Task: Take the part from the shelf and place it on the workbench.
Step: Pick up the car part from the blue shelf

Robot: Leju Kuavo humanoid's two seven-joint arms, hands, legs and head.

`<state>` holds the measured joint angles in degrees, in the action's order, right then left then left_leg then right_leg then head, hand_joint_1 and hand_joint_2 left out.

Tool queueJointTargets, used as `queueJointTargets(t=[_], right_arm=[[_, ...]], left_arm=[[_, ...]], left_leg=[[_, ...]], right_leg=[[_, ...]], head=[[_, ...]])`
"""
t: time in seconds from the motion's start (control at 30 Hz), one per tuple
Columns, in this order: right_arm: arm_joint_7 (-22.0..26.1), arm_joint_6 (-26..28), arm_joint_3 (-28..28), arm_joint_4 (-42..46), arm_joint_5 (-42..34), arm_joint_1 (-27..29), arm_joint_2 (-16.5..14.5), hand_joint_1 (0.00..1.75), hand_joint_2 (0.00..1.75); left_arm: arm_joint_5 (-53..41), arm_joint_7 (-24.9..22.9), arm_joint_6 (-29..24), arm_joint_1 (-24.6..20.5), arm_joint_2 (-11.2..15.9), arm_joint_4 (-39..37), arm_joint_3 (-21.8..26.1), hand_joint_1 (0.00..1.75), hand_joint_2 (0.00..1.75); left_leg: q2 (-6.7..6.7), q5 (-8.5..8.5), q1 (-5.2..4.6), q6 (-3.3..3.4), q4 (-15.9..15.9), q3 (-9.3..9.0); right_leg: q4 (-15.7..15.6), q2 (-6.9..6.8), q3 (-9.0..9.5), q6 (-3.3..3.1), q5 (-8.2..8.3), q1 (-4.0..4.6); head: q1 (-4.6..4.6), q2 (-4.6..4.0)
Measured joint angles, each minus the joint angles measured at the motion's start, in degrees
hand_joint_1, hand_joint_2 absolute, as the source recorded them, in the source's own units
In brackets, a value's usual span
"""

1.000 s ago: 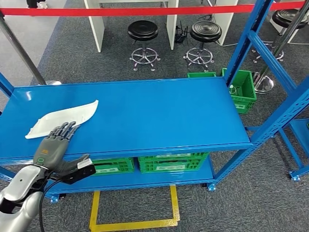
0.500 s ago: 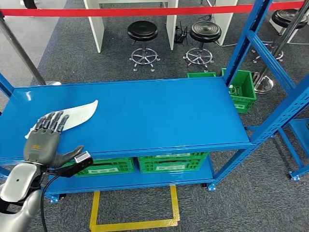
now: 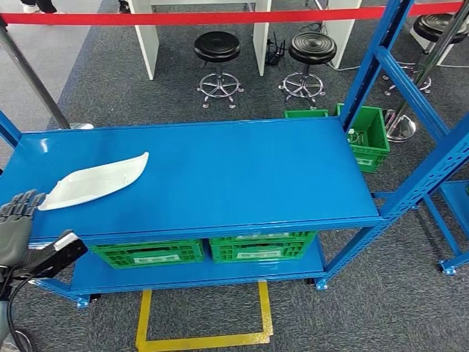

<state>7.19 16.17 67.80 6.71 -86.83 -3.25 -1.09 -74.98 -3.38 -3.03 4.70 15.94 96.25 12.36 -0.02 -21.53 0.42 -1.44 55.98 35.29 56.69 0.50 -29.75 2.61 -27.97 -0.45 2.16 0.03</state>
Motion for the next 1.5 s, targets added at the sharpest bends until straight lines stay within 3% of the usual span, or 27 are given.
queueJointTargets(t=[0.23, 0.5, 1.3, 1.5], right_arm=[[0.36, 0.01, 0.26, 0.00, -0.04, -0.02, 0.00, 0.00, 1.75], [0.20, 0.20, 0.28, -0.02, -0.07, -0.04, 0.00, 0.00, 1.75], [-0.03, 0.43, 0.48, -0.04, -0.11, -0.05, 0.00, 0.00, 1.75], [0.36, 0.25, 1.50, -0.04, -0.08, -0.18, 0.00, 0.00, 1.75]], left_arm=[[0.97, 0.85, -0.74, 0.59, -0.48, -1.99, 5.35, 0.00, 1.75], [1.47, 1.70, -1.43, 0.58, -0.90, -3.56, 8.21, 0.00, 1.75], [0.95, 2.52, -1.55, 0.42, -0.95, -5.01, 8.76, 0.00, 1.75], [-1.74, 3.85, -0.45, -2.05, -0.96, -5.38, 6.05, 0.00, 1.75]], left_leg=[[0.00, 0.00, 0.00, -0.01, 0.00, 0.00], [0.00, 0.00, 0.01, -0.01, 0.00, 0.00], [0.00, 0.00, 0.02, -0.01, 0.00, -0.01], [-0.01, 0.02, 0.03, -0.01, 0.00, -0.04]], right_leg=[[0.00, -0.01, 0.01, 0.00, 0.01, 0.01], [0.00, -0.02, 0.01, 0.00, 0.01, 0.01], [0.00, -0.02, 0.00, -0.01, 0.01, 0.02], [0.00, -0.05, -0.01, -0.02, 0.03, 0.01]], head=[[0.00, -0.01], [-0.01, 0.00], [0.00, -0.01], [-0.01, 0.00]])
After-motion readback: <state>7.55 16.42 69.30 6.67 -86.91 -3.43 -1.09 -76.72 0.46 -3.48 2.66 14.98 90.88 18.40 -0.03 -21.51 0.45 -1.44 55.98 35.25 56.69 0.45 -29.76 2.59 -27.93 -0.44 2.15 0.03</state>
